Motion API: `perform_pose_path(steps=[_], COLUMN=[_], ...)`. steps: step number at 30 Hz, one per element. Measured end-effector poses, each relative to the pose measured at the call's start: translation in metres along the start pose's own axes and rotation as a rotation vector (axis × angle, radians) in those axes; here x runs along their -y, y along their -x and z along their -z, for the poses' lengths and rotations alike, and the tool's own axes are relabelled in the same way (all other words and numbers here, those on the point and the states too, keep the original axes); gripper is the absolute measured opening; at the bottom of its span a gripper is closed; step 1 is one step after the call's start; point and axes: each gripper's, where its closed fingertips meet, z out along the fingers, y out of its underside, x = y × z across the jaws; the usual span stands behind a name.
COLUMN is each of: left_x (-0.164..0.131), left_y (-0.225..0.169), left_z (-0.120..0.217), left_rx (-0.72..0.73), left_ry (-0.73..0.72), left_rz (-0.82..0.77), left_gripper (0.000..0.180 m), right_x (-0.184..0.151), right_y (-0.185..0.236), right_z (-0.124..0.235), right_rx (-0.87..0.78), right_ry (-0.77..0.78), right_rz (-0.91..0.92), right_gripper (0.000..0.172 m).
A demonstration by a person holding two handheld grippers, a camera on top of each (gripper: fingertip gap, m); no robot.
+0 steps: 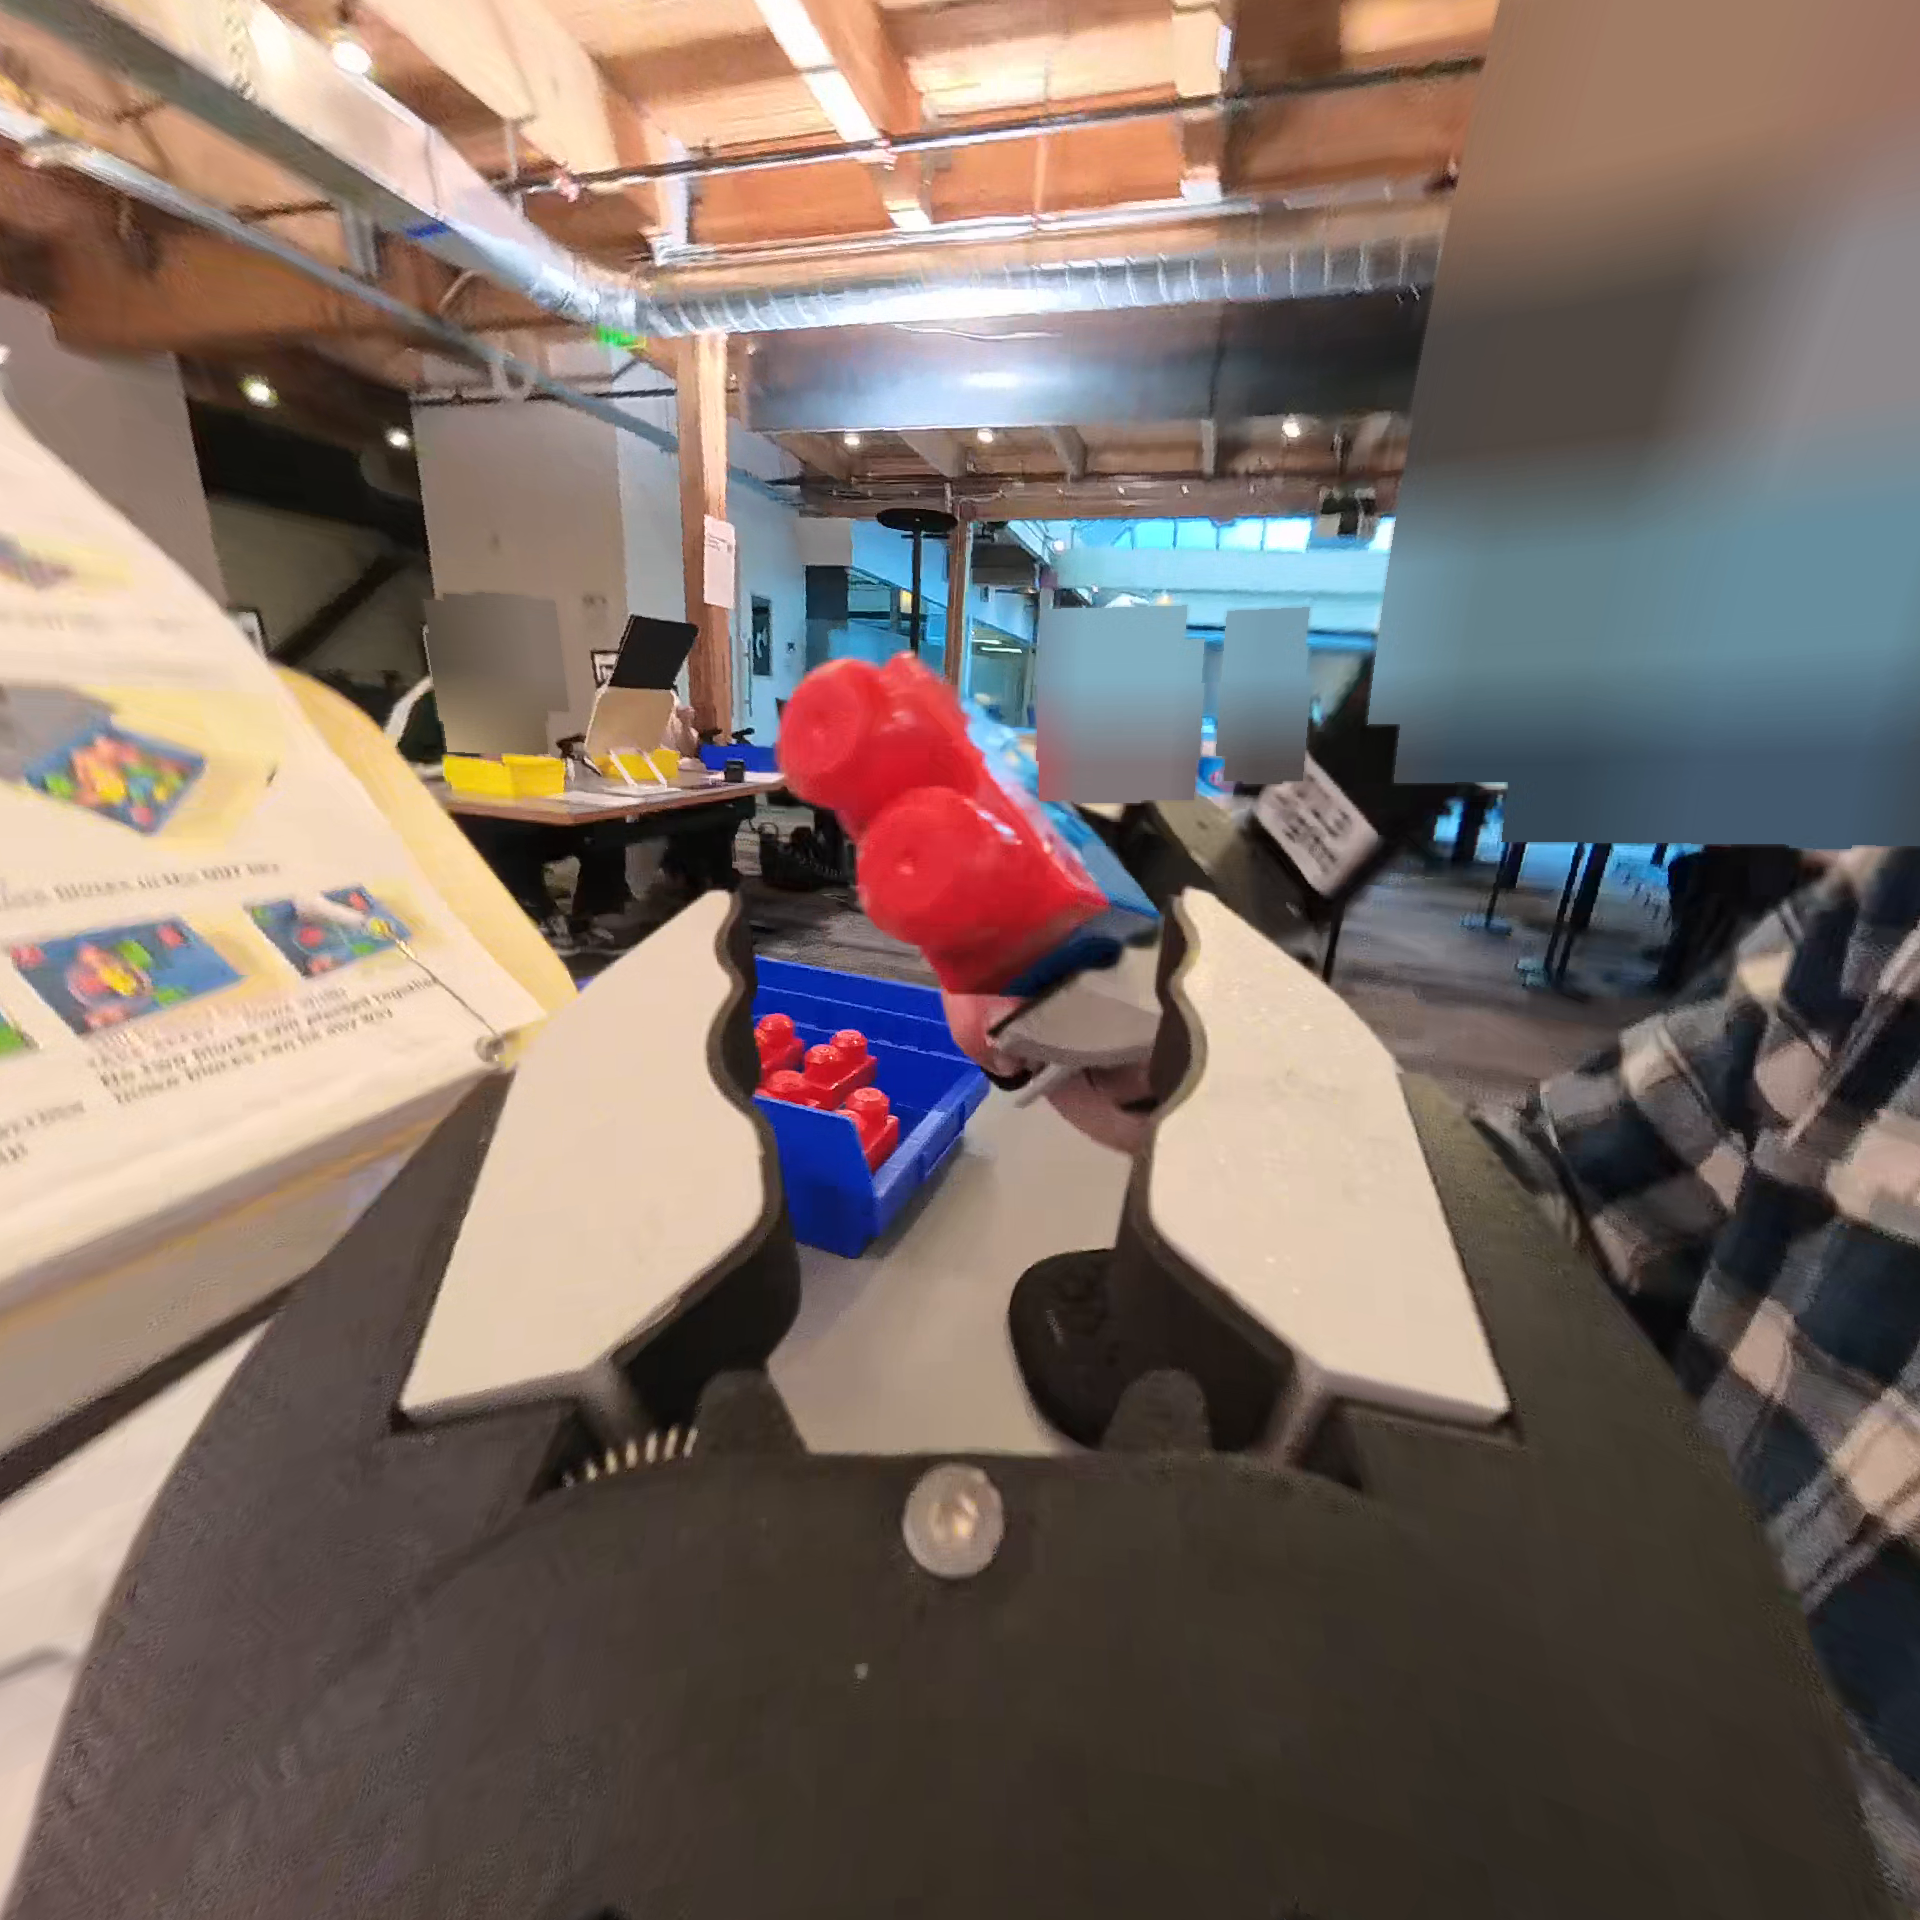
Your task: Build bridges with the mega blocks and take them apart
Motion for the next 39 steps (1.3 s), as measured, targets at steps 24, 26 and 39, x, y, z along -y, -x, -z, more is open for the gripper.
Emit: perform_pose_path(steps=[24,26,39], left_x=[-0.061,-0.062,-0.072], left_y=[0.026,0.026,0.038], left_z=[-0.018,-0.02,-0.026], left_rx=[0.01,0.017,0.094], left_ry=[0.604,0.633,0.73], left_rz=[0.24,0.222,0.156], left_gripper=[0.042,0.042,0.042], right_x=[-0.051,-0.061,-0.079], right_y=[0.032,0.031,0.023], right_z=[-0.028,-0.032,-0.038], right_rx=[0.392,0.399,0.323], right_ry=[0.468,0.522,0.581], right_rz=[0.773,0.795,0.814], right_gripper=[0.131,0.124,0.102])
